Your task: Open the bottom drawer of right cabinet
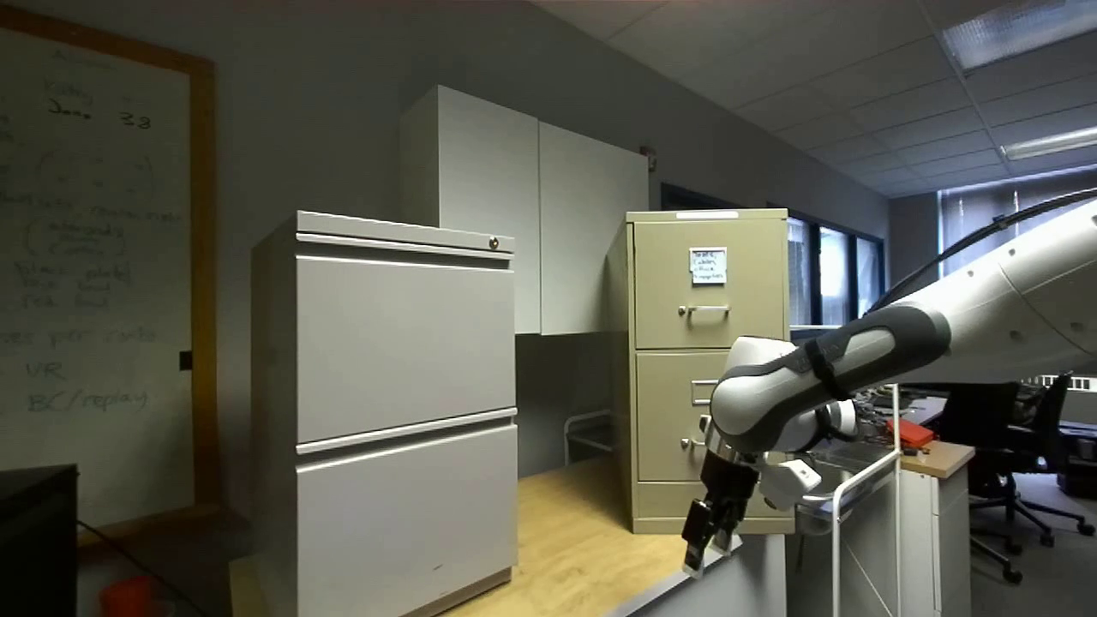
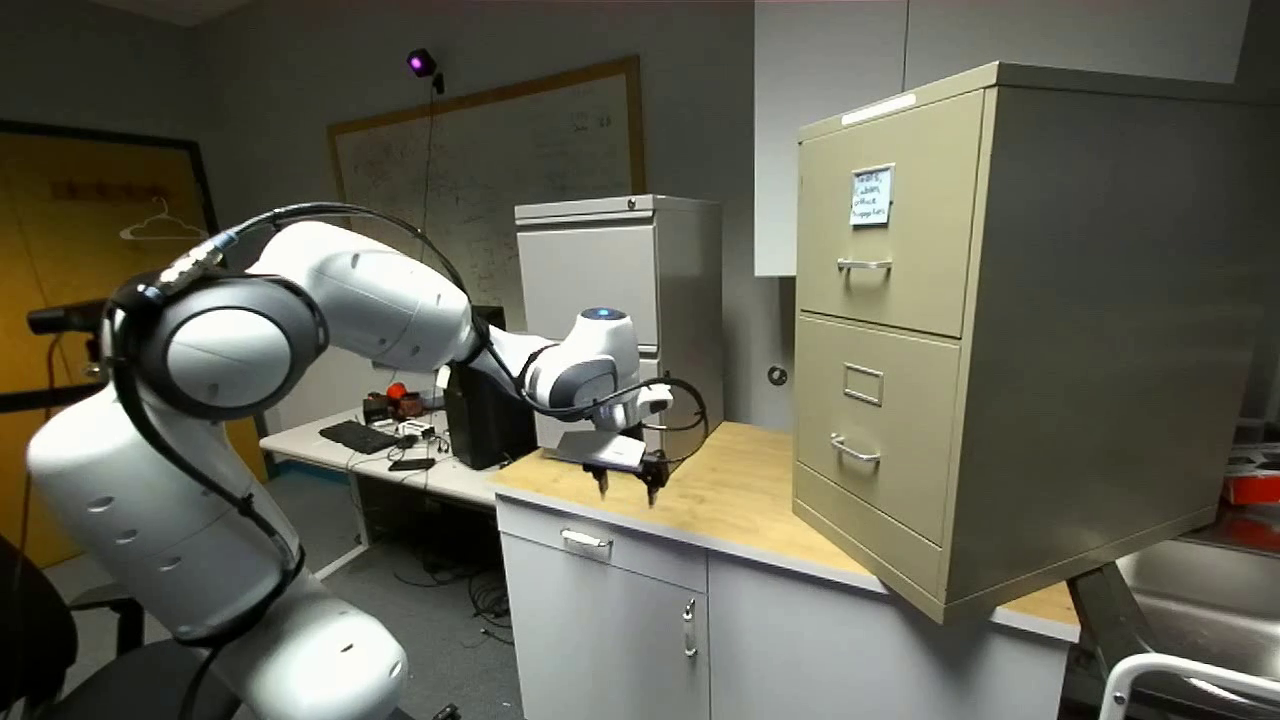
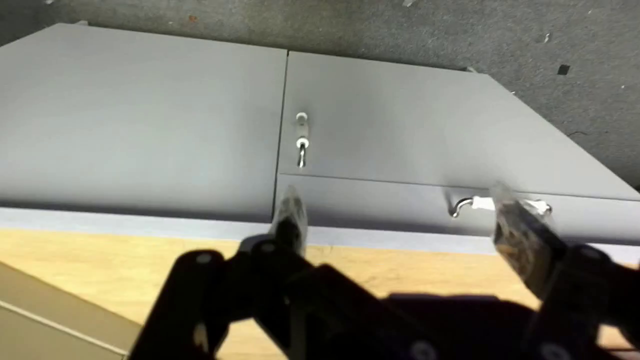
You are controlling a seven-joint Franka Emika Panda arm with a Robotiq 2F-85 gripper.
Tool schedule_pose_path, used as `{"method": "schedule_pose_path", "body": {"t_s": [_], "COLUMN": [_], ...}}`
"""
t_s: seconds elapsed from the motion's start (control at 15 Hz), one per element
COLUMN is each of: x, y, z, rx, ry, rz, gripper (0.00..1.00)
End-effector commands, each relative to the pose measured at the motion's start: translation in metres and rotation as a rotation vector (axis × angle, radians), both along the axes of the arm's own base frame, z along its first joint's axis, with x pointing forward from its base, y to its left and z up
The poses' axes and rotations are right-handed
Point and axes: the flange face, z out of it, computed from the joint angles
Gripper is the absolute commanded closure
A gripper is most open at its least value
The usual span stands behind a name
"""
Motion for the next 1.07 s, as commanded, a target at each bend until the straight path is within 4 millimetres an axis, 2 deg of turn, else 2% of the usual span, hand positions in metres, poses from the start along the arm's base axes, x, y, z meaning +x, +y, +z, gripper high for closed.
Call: {"method": "schedule_pose_path", "body": {"t_s": [0.0, 0.47, 1.0], "x": [0.04, 0.096, 0.151], "y": [-0.027, -0.092, -0.152], "z": [0.022, 0.051, 0.057], "rx": [-0.131, -0.388, -0.627], "ry": [-0.032, -0.066, -0.098], "rz": [0.011, 0.103, 0.172], "gripper": [0.0, 0.0, 0.0]}}
